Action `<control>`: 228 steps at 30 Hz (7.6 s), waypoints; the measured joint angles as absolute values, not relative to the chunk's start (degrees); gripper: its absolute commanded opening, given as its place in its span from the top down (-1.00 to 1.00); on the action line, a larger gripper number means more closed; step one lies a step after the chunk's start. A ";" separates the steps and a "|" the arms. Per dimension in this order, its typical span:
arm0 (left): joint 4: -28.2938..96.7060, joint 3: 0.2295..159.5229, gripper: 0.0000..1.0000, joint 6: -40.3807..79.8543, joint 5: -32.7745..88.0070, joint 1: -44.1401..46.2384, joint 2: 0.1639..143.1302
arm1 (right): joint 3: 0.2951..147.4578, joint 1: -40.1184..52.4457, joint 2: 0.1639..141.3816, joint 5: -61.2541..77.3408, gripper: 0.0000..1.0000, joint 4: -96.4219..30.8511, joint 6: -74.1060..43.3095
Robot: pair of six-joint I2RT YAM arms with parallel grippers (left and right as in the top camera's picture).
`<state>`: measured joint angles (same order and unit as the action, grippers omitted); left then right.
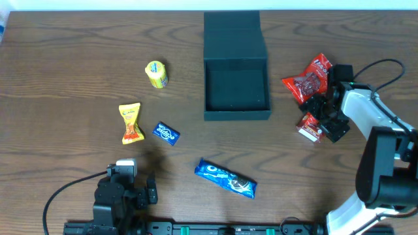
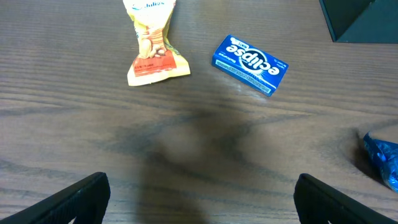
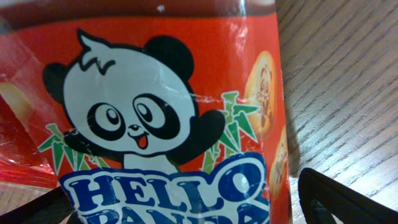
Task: Pack container
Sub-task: 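Close the right gripper on the Hello Panda box and lift, then carry the Hello Panda box left and lower it into the black box, then release the box and move the right gripper to the red Hacks bag, then grasp the red Hacks candy bag with the right gripper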
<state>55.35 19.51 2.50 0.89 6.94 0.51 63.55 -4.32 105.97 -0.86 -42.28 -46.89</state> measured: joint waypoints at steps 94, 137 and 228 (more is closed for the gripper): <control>55.31 19.49 -0.91 2.50 0.91 6.94 0.51 | 118.08 29.50 123.07 8.54 0.14 -69.12 -30.46; 55.33 19.49 -0.91 2.50 0.91 6.94 0.51 | 118.34 31.05 135.33 10.70 -0.42 -63.13 -30.11; 55.31 19.49 -0.91 2.50 0.91 6.94 0.51 | 93.93 -0.93 124.79 0.56 -0.98 -47.75 -46.09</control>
